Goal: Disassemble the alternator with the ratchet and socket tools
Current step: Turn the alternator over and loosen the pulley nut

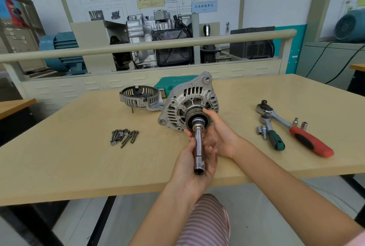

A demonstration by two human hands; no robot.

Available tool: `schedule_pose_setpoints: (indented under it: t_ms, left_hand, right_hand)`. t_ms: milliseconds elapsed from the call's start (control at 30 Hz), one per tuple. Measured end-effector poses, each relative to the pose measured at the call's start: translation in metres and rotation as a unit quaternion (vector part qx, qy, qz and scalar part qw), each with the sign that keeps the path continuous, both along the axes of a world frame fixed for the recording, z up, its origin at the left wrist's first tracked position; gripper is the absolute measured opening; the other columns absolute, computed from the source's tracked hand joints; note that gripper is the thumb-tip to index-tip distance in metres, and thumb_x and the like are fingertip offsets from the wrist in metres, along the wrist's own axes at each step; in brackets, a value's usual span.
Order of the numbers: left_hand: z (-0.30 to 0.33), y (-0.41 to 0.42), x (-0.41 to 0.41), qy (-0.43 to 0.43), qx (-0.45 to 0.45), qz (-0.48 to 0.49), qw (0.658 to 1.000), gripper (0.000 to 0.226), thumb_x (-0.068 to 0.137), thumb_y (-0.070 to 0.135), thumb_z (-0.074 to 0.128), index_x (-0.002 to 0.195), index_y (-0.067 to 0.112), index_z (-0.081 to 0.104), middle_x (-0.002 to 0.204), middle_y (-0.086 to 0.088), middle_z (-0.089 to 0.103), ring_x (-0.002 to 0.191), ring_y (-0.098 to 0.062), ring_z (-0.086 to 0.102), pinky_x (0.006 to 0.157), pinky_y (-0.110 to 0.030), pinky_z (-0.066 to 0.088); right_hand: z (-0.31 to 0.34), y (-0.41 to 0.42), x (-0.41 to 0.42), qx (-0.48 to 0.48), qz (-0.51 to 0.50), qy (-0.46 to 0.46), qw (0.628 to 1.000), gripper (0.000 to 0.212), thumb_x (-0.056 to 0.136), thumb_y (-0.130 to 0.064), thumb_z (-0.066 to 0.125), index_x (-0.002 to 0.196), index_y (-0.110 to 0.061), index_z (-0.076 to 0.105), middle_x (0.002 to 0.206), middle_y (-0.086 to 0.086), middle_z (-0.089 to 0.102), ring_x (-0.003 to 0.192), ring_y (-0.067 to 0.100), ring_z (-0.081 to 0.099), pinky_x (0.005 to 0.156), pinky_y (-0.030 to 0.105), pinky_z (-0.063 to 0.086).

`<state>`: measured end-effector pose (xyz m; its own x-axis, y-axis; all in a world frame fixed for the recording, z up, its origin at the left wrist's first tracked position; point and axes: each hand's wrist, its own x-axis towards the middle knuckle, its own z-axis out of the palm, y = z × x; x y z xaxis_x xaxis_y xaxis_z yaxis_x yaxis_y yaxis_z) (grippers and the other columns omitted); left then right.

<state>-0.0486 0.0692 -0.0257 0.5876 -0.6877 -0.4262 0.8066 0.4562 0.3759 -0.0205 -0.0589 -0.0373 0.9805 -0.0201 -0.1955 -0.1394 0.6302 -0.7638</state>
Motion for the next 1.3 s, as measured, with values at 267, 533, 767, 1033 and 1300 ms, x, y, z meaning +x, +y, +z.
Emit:
schedule_pose_setpoints:
  t_ms: [267, 533, 767, 1033, 1300]
  left_hand:
    - [-0.003, -0.003, 0.005, -0.068, 0.039, 0.003, 0.997, 0.017, 0.091, 0.026, 0.059, 0.085, 0.01, 0.062, 0.061, -0.003, 0.062, 0.032, -0.005, 0.046, 0.034, -0.014, 0.044]
    - [0.0, 0.003, 0.011, -0.066, 0.03, -0.073, 0.995, 0.024, 0.098, 0.029, 0.042, 0.089, 0.01, 0.055, 0.048, 0.001, 0.045, 0.025, -0.002, 0.028, 0.023, -0.011, 0.023]
    - [0.003, 0.035, 0.035, -0.185, 0.121, -0.155, 0.963, 0.027, 0.098, 0.027, 0.034, 0.076, 0.016, 0.045, 0.039, 0.006, 0.027, 0.022, -0.001, 0.022, 0.021, -0.01, 0.012]
    - [0.008, 0.08, 0.064, -0.505, 0.359, -0.187, 0.762, 0.035, 0.095, 0.041, 0.047, 0.092, 0.011, 0.065, 0.048, 0.008, 0.029, 0.034, -0.005, 0.02, 0.031, -0.012, 0.016]
    - [0.024, 0.097, 0.092, -0.739, 0.392, -0.207, 0.507, 0.013, 0.091, 0.037, 0.056, 0.085, 0.031, 0.067, 0.054, 0.01, 0.045, 0.048, -0.008, 0.038, 0.047, -0.023, 0.034]
  right_hand:
    - [-0.002, -0.002, 0.002, -0.012, 0.004, 0.004, 1.0, 0.064, 0.07, -0.051, 0.059, 0.114, -0.004, 0.057, 0.092, 0.013, 0.065, 0.08, 0.019, 0.06, 0.091, 0.025, 0.039]
    - [-0.001, -0.001, 0.001, 0.012, -0.011, 0.005, 1.0, 0.06, 0.085, -0.052, 0.05, 0.117, -0.002, 0.054, 0.092, 0.014, 0.062, 0.077, 0.017, 0.058, 0.086, 0.024, 0.037]
    - [0.0, 0.004, -0.006, 0.051, -0.005, -0.001, 0.999, 0.068, 0.09, -0.058, 0.034, 0.107, 0.003, 0.057, 0.098, 0.025, 0.063, 0.083, 0.031, 0.067, 0.068, 0.037, 0.056]
    - [-0.005, 0.008, -0.014, 0.118, 0.007, 0.038, 0.992, 0.056, 0.086, -0.027, 0.032, 0.096, 0.022, 0.058, 0.102, 0.037, 0.061, 0.089, 0.044, 0.062, 0.076, 0.047, 0.048]
    - [0.01, 0.023, -0.011, -0.153, 0.073, 0.134, 0.976, 0.058, 0.096, -0.052, 0.02, 0.096, -0.006, 0.057, 0.061, 0.007, 0.055, 0.044, 0.012, 0.046, 0.037, 0.016, 0.036]
